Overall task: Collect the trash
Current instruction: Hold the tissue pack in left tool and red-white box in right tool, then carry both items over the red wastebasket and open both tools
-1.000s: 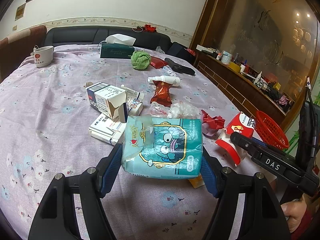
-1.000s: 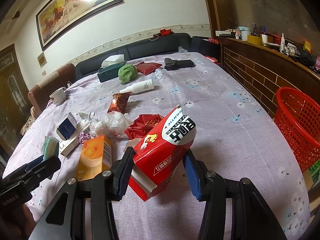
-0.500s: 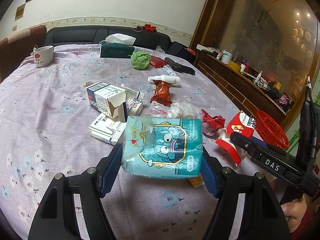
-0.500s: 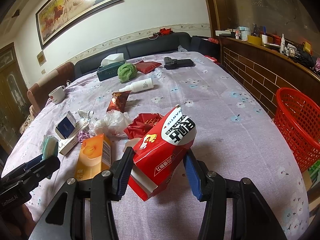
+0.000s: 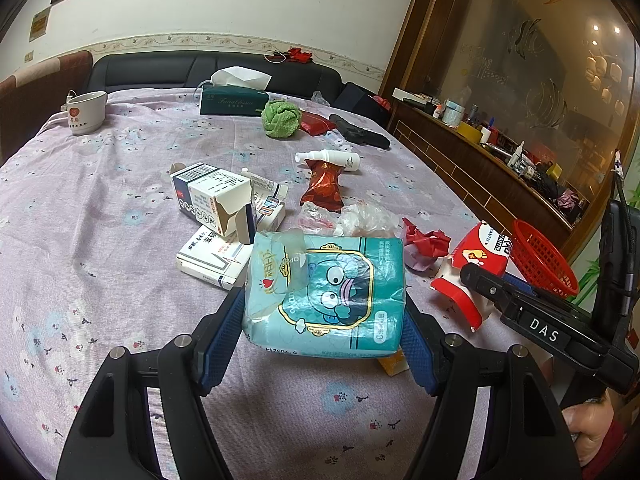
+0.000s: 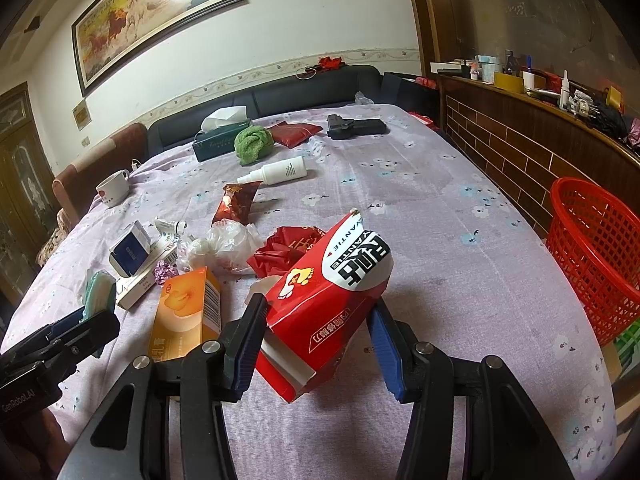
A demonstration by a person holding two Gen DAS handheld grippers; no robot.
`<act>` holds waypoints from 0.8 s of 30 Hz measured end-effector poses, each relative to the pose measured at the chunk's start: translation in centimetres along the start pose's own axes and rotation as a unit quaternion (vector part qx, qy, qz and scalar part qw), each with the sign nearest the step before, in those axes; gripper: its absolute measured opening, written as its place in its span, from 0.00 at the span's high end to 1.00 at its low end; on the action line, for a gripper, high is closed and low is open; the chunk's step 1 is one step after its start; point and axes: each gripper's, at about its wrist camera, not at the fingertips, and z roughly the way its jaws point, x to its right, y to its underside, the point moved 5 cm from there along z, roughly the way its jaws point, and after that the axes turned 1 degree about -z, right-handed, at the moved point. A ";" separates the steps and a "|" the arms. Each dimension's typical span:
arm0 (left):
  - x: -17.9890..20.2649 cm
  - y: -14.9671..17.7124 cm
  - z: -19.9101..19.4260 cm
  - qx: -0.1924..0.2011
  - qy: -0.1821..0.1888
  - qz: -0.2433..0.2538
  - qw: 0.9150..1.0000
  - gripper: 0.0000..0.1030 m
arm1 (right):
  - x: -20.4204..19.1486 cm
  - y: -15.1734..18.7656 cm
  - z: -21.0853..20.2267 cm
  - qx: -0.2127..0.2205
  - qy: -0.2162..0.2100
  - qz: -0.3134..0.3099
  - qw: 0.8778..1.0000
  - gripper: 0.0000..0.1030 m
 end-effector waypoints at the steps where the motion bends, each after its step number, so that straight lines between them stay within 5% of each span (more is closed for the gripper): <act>1: 0.0 0.0 0.0 0.000 0.000 0.000 1.000 0.31 | 0.0 0.0 0.0 0.000 0.000 0.000 1.000 0.47; 13: 1.5 0.5 0.1 -0.009 -0.004 0.034 0.999 0.31 | 1.5 0.3 -0.5 -0.027 -0.005 0.028 0.999 0.47; 24: 12.5 -2.6 0.9 -0.042 0.095 0.102 0.989 0.31 | 11.4 -2.7 -7.9 0.042 0.027 0.111 0.993 0.46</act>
